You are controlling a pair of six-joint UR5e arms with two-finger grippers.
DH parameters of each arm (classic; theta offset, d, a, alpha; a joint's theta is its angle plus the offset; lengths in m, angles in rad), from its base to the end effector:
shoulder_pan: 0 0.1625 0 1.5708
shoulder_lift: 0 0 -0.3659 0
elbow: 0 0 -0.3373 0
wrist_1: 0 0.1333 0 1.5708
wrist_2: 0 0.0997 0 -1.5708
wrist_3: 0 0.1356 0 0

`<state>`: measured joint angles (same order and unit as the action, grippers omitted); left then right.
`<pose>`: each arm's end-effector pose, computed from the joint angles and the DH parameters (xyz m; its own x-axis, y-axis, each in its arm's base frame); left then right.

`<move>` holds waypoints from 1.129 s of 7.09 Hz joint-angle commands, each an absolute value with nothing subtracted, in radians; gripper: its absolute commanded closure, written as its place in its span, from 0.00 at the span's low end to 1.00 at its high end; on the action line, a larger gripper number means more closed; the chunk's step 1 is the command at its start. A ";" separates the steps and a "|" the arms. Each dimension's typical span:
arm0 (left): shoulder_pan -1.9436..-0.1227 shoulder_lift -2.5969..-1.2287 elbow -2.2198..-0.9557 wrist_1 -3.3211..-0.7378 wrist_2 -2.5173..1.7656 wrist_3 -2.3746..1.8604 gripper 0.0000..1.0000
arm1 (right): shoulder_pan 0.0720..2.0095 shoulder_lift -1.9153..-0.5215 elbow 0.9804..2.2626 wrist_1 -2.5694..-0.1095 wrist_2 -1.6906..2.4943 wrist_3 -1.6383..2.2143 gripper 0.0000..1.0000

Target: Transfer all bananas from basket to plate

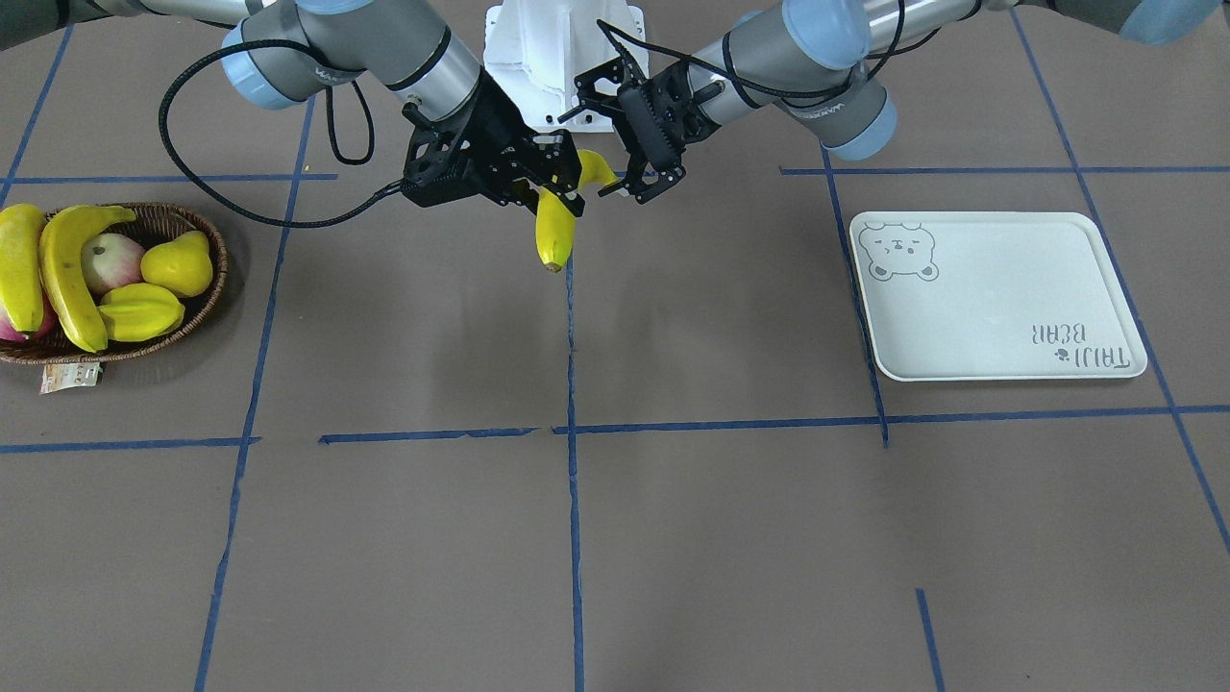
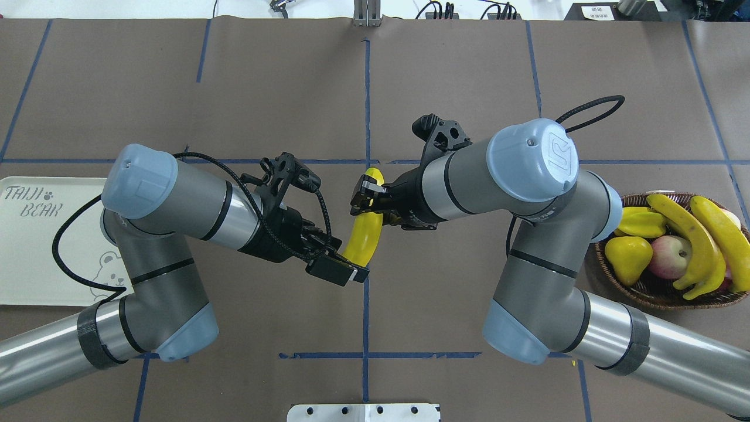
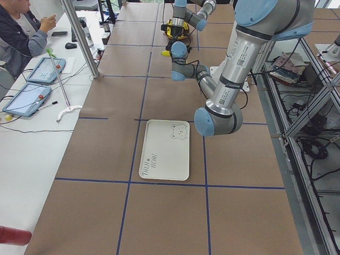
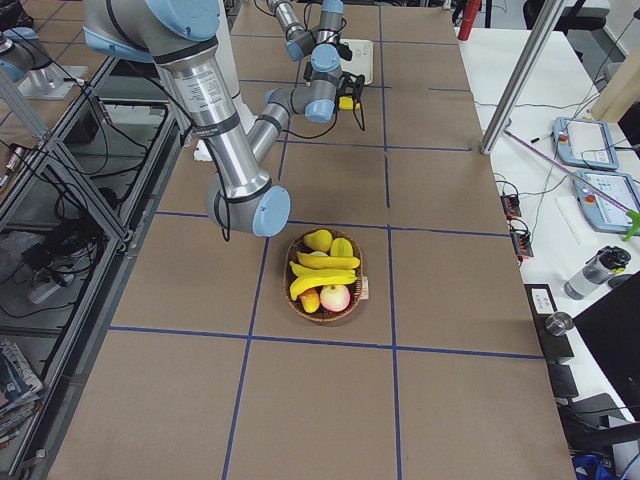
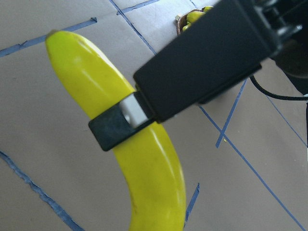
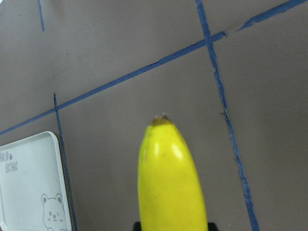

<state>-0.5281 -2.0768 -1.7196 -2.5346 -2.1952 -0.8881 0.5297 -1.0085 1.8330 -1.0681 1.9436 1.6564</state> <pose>0.4479 -0.3238 0.1723 -0.0923 0.6464 -0.7574 -0.0481 0.7568 0.6519 -0.4501 -0.3608 0.1581 0.1932 0.2054 0.9594 -0.1827 0.9683 -0.1705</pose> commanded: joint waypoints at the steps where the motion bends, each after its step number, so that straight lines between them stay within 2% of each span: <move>1: -0.522 -2.077 -1.721 -2.536 -2.195 -0.916 0.01 | 0.528 -1.003 1.833 -1.069 1.944 1.661 0.73; 2: -0.522 -2.075 -1.721 -2.536 -2.195 -0.917 0.15 | 0.528 -1.002 1.833 -1.068 1.944 1.663 0.72; 3: -0.522 -2.075 -1.723 -2.537 -2.195 -0.917 0.38 | 0.528 -1.002 1.833 -1.068 1.944 1.672 0.71; 6: -0.522 -2.075 -1.726 -2.537 -2.195 -0.920 0.50 | 0.528 -1.000 1.833 -1.068 1.944 1.680 0.66; 7: -0.522 -2.075 -1.727 -2.537 -2.195 -0.937 0.69 | 0.528 -1.000 1.833 -1.068 1.944 1.681 0.62; 8: -0.522 -2.075 -1.733 -2.537 -2.195 -0.989 0.95 | 0.529 -1.000 1.833 -1.068 1.942 1.681 0.40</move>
